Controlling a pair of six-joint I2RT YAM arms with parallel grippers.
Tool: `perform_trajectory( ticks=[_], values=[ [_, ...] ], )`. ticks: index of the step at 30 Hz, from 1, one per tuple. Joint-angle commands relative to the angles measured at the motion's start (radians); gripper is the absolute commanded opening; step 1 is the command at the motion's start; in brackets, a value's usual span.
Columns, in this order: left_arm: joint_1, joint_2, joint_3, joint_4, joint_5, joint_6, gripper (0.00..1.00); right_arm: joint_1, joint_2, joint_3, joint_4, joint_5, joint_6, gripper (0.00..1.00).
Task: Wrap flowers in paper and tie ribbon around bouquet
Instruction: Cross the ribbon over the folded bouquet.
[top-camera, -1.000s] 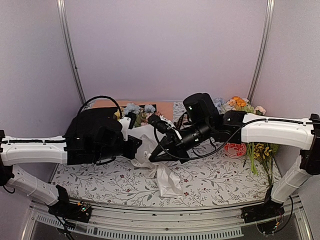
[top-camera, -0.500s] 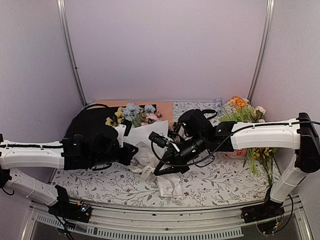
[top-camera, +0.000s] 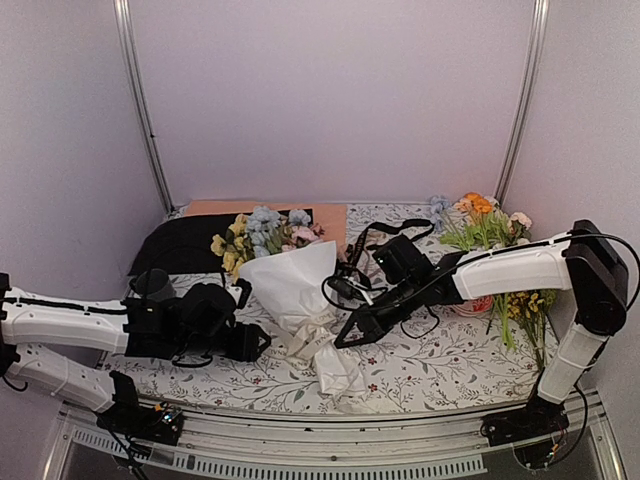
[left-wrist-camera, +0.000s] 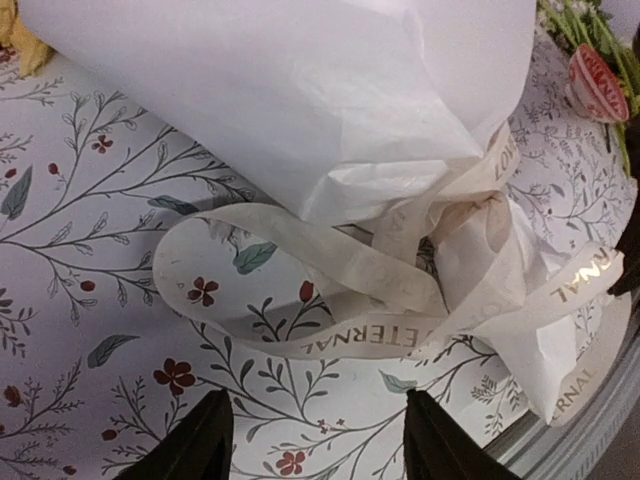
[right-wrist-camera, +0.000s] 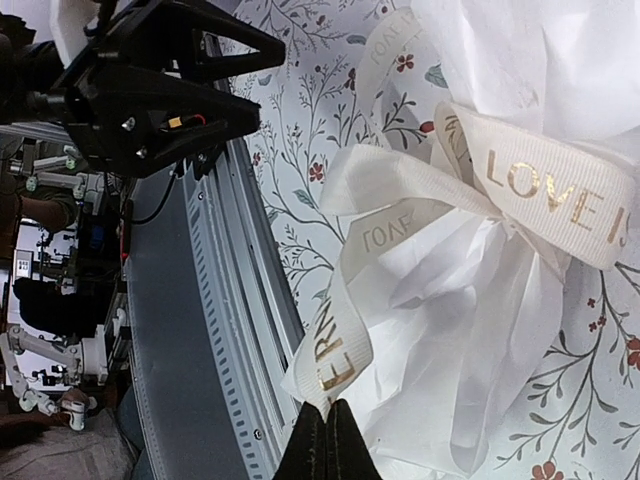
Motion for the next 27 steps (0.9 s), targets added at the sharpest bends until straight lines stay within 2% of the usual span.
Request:
perform_trajectory(
  ticks=[1,2,3,5,8,10,16,23,27],
  values=[
    [-0.024,0.004,0.113,-0.034,-0.054,0.160,0.58,-0.026,0.025,-0.013,0.021,0.013,0.039,0.00],
    [-0.022,0.031,0.143,-0.011,-0.062,0.216,0.57,-0.031,0.027,-0.014,0.025,0.013,0.042,0.00],
    [-0.018,0.067,0.177,0.013,-0.066,0.275,0.51,-0.037,0.028,-0.015,0.029,0.013,0.045,0.00],
    [-0.004,0.161,0.244,0.059,-0.055,0.375,0.31,-0.048,0.032,-0.016,0.034,0.008,0.051,0.00],
    [0.016,0.341,0.353,0.083,0.018,0.491,0.20,-0.058,0.036,-0.033,0.055,-0.003,0.063,0.00],
    [0.019,0.430,0.422,0.076,0.070,0.545,0.19,-0.063,0.034,-0.050,0.078,-0.010,0.075,0.00],
    [0.083,0.547,0.504,0.055,0.182,0.568,0.31,-0.075,0.031,-0.080,0.132,-0.033,0.097,0.00],
    [0.090,0.567,0.505,0.063,0.253,0.564,0.30,-0.077,0.039,-0.094,0.161,-0.049,0.100,0.00],
    [0.087,0.570,0.499,0.049,0.274,0.555,0.22,-0.077,0.041,-0.088,0.179,-0.055,0.104,0.00]
  ],
)
